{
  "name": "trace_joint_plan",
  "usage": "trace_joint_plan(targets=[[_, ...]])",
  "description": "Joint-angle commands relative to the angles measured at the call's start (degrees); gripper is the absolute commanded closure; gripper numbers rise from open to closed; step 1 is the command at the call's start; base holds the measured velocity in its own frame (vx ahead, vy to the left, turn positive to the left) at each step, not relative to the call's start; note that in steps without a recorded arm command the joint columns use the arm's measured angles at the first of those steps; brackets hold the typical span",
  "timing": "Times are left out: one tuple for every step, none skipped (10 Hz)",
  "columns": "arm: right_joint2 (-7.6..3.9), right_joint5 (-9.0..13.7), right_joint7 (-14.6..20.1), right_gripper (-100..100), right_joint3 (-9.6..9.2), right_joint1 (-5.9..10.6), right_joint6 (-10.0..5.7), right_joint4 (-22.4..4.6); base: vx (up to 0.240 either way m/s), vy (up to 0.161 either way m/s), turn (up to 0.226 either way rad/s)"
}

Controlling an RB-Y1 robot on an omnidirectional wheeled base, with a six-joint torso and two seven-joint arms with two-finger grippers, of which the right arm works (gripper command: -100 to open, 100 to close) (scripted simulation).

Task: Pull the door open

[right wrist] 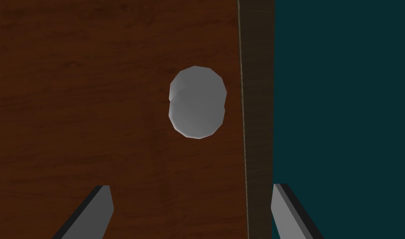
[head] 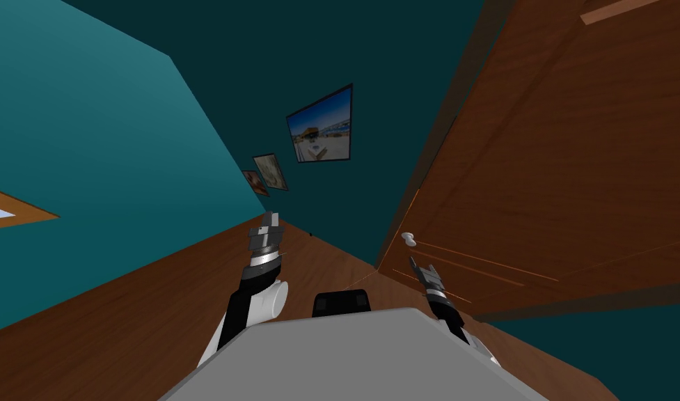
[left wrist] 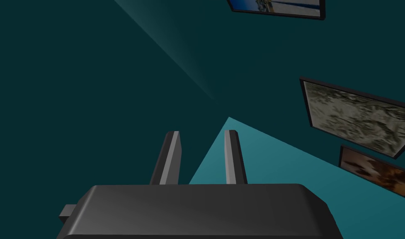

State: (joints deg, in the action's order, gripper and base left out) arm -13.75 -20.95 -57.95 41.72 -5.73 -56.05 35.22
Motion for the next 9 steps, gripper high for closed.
trace_joint_plan(targets=[[-0.04, -0.15, -2.41, -100, 0.37, -0.20, 0.08, 0.06, -0.012, 0.023, 0.025], [-0.05, -0.22, -3.52, -100, 0.55, -0.29, 0.13, 0.12, -0.015, 0.021, 0.021], [-0.05, -0.26, -4.14, -100, 0.65, -0.34, 0.16, 0.15, -0.016, 0.014, 0.014], [-0.06, -0.23, -3.53, -100, 0.56, -0.32, 0.21, 0.19, -0.007, 0.005, 0.001], [-0.01, -0.16, -3.99, -100, 0.75, -0.04, 0.37, 0.04, 0.081, -0.047, 0.015], [0.01, -0.13, -4.08, -100, 0.81, 0.05, 0.44, 0.01, 0.158, -0.104, 0.036], [0.05, -0.07, -4.28, -100, 0.95, 0.27, 0.59, -0.07, 0.193, -0.110, 0.034], [0.10, -0.01, -4.49, -100, 1.09, 0.50, 0.76, -0.15, 0.195, -0.129, 0.037], [0.14, 0.06, -4.70, -100, 1.23, 0.73, 0.92, -0.23, 0.195, -0.111, 0.043]])
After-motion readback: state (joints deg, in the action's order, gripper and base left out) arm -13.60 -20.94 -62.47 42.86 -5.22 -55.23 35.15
